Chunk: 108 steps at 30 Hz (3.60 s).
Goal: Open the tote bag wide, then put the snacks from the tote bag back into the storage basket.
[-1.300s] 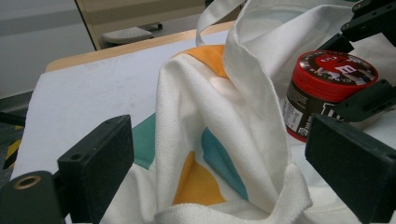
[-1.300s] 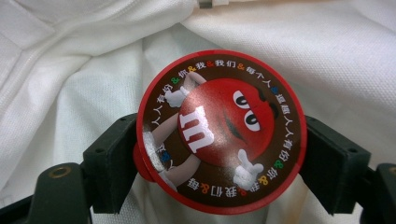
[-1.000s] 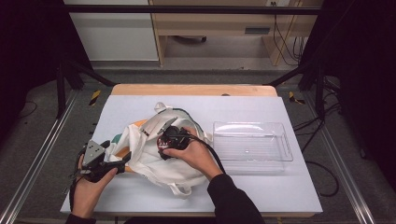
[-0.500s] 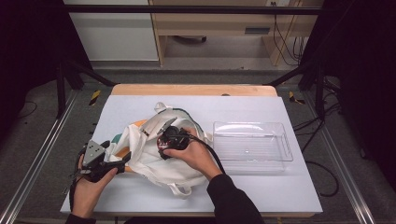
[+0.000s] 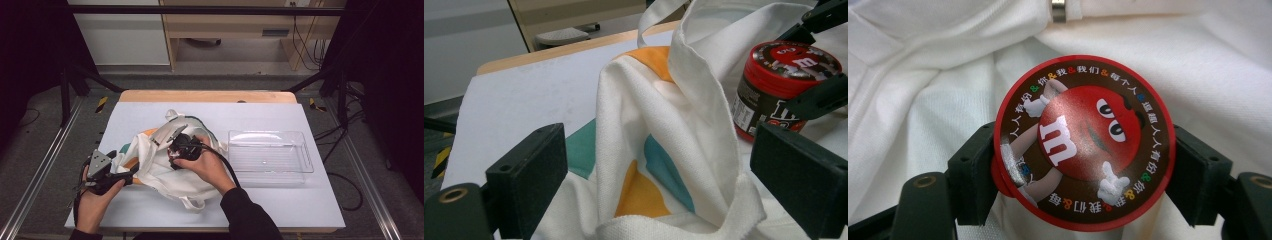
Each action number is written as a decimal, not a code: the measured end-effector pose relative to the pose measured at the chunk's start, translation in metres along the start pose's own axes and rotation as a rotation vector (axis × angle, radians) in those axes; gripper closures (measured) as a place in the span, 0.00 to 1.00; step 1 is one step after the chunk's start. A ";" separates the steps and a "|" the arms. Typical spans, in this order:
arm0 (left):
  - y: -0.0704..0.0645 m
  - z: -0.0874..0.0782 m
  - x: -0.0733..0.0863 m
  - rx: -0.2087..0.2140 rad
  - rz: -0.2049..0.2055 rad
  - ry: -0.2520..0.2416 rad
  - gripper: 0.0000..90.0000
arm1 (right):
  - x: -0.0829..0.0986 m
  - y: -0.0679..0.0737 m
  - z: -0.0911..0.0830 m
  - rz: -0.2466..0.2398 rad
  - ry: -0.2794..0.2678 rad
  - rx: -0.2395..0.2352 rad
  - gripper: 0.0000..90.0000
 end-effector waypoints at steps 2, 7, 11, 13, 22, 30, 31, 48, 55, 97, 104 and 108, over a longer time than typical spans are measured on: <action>0.000 0.000 0.000 -0.001 -0.002 -0.002 0.09 | -0.002 0.000 -0.004 0.005 -0.007 -0.001 0.29; 0.001 -0.001 -0.001 -0.004 -0.004 -0.007 0.09 | -0.006 -0.001 -0.014 0.016 -0.024 0.005 0.29; 0.001 -0.002 -0.002 -0.009 -0.003 -0.016 0.09 | -0.009 -0.002 -0.022 0.018 -0.033 0.011 0.29; 0.002 -0.002 -0.002 -0.011 -0.005 -0.017 0.09 | -0.012 -0.002 -0.026 0.017 -0.044 0.008 0.29; 0.003 -0.003 -0.002 -0.015 -0.006 -0.016 0.09 | -0.020 -0.004 -0.044 0.021 -0.080 0.001 0.29; 0.003 -0.002 -0.001 -0.016 -0.006 -0.014 0.09 | -0.019 -0.004 -0.047 0.020 -0.081 -0.004 0.29; 0.003 -0.002 -0.001 -0.017 -0.006 -0.014 0.09 | -0.019 -0.003 -0.047 0.019 -0.084 -0.005 0.29; 0.003 -0.002 -0.001 -0.015 -0.016 -0.016 0.06 | -0.017 -0.005 -0.064 0.025 -0.101 -0.011 0.29; 0.004 -0.002 -0.001 -0.017 -0.018 -0.021 0.05 | -0.013 -0.010 -0.078 0.029 -0.109 -0.001 0.29; 0.021 -0.012 -0.002 -0.100 -0.056 -0.082 0.05 | 0.028 -0.055 -0.146 0.043 -0.176 -0.005 0.29; 0.026 -0.011 0.001 -0.112 -0.055 -0.073 0.05 | 0.032 -0.070 -0.162 0.044 -0.177 0.008 0.29; 0.028 -0.012 0.001 -0.121 -0.052 -0.073 0.05 | 0.037 -0.078 -0.173 0.039 -0.172 0.009 0.29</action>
Point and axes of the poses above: each handheld gripper's, and its own axes: z roughly forward along the jaws, x roughly out of its underside, y roughly to its left, the point moved 8 cm from there along z, roughly forward along the jaws, and after that the axes turned 3 degrees about y, right-handed, at the moved point
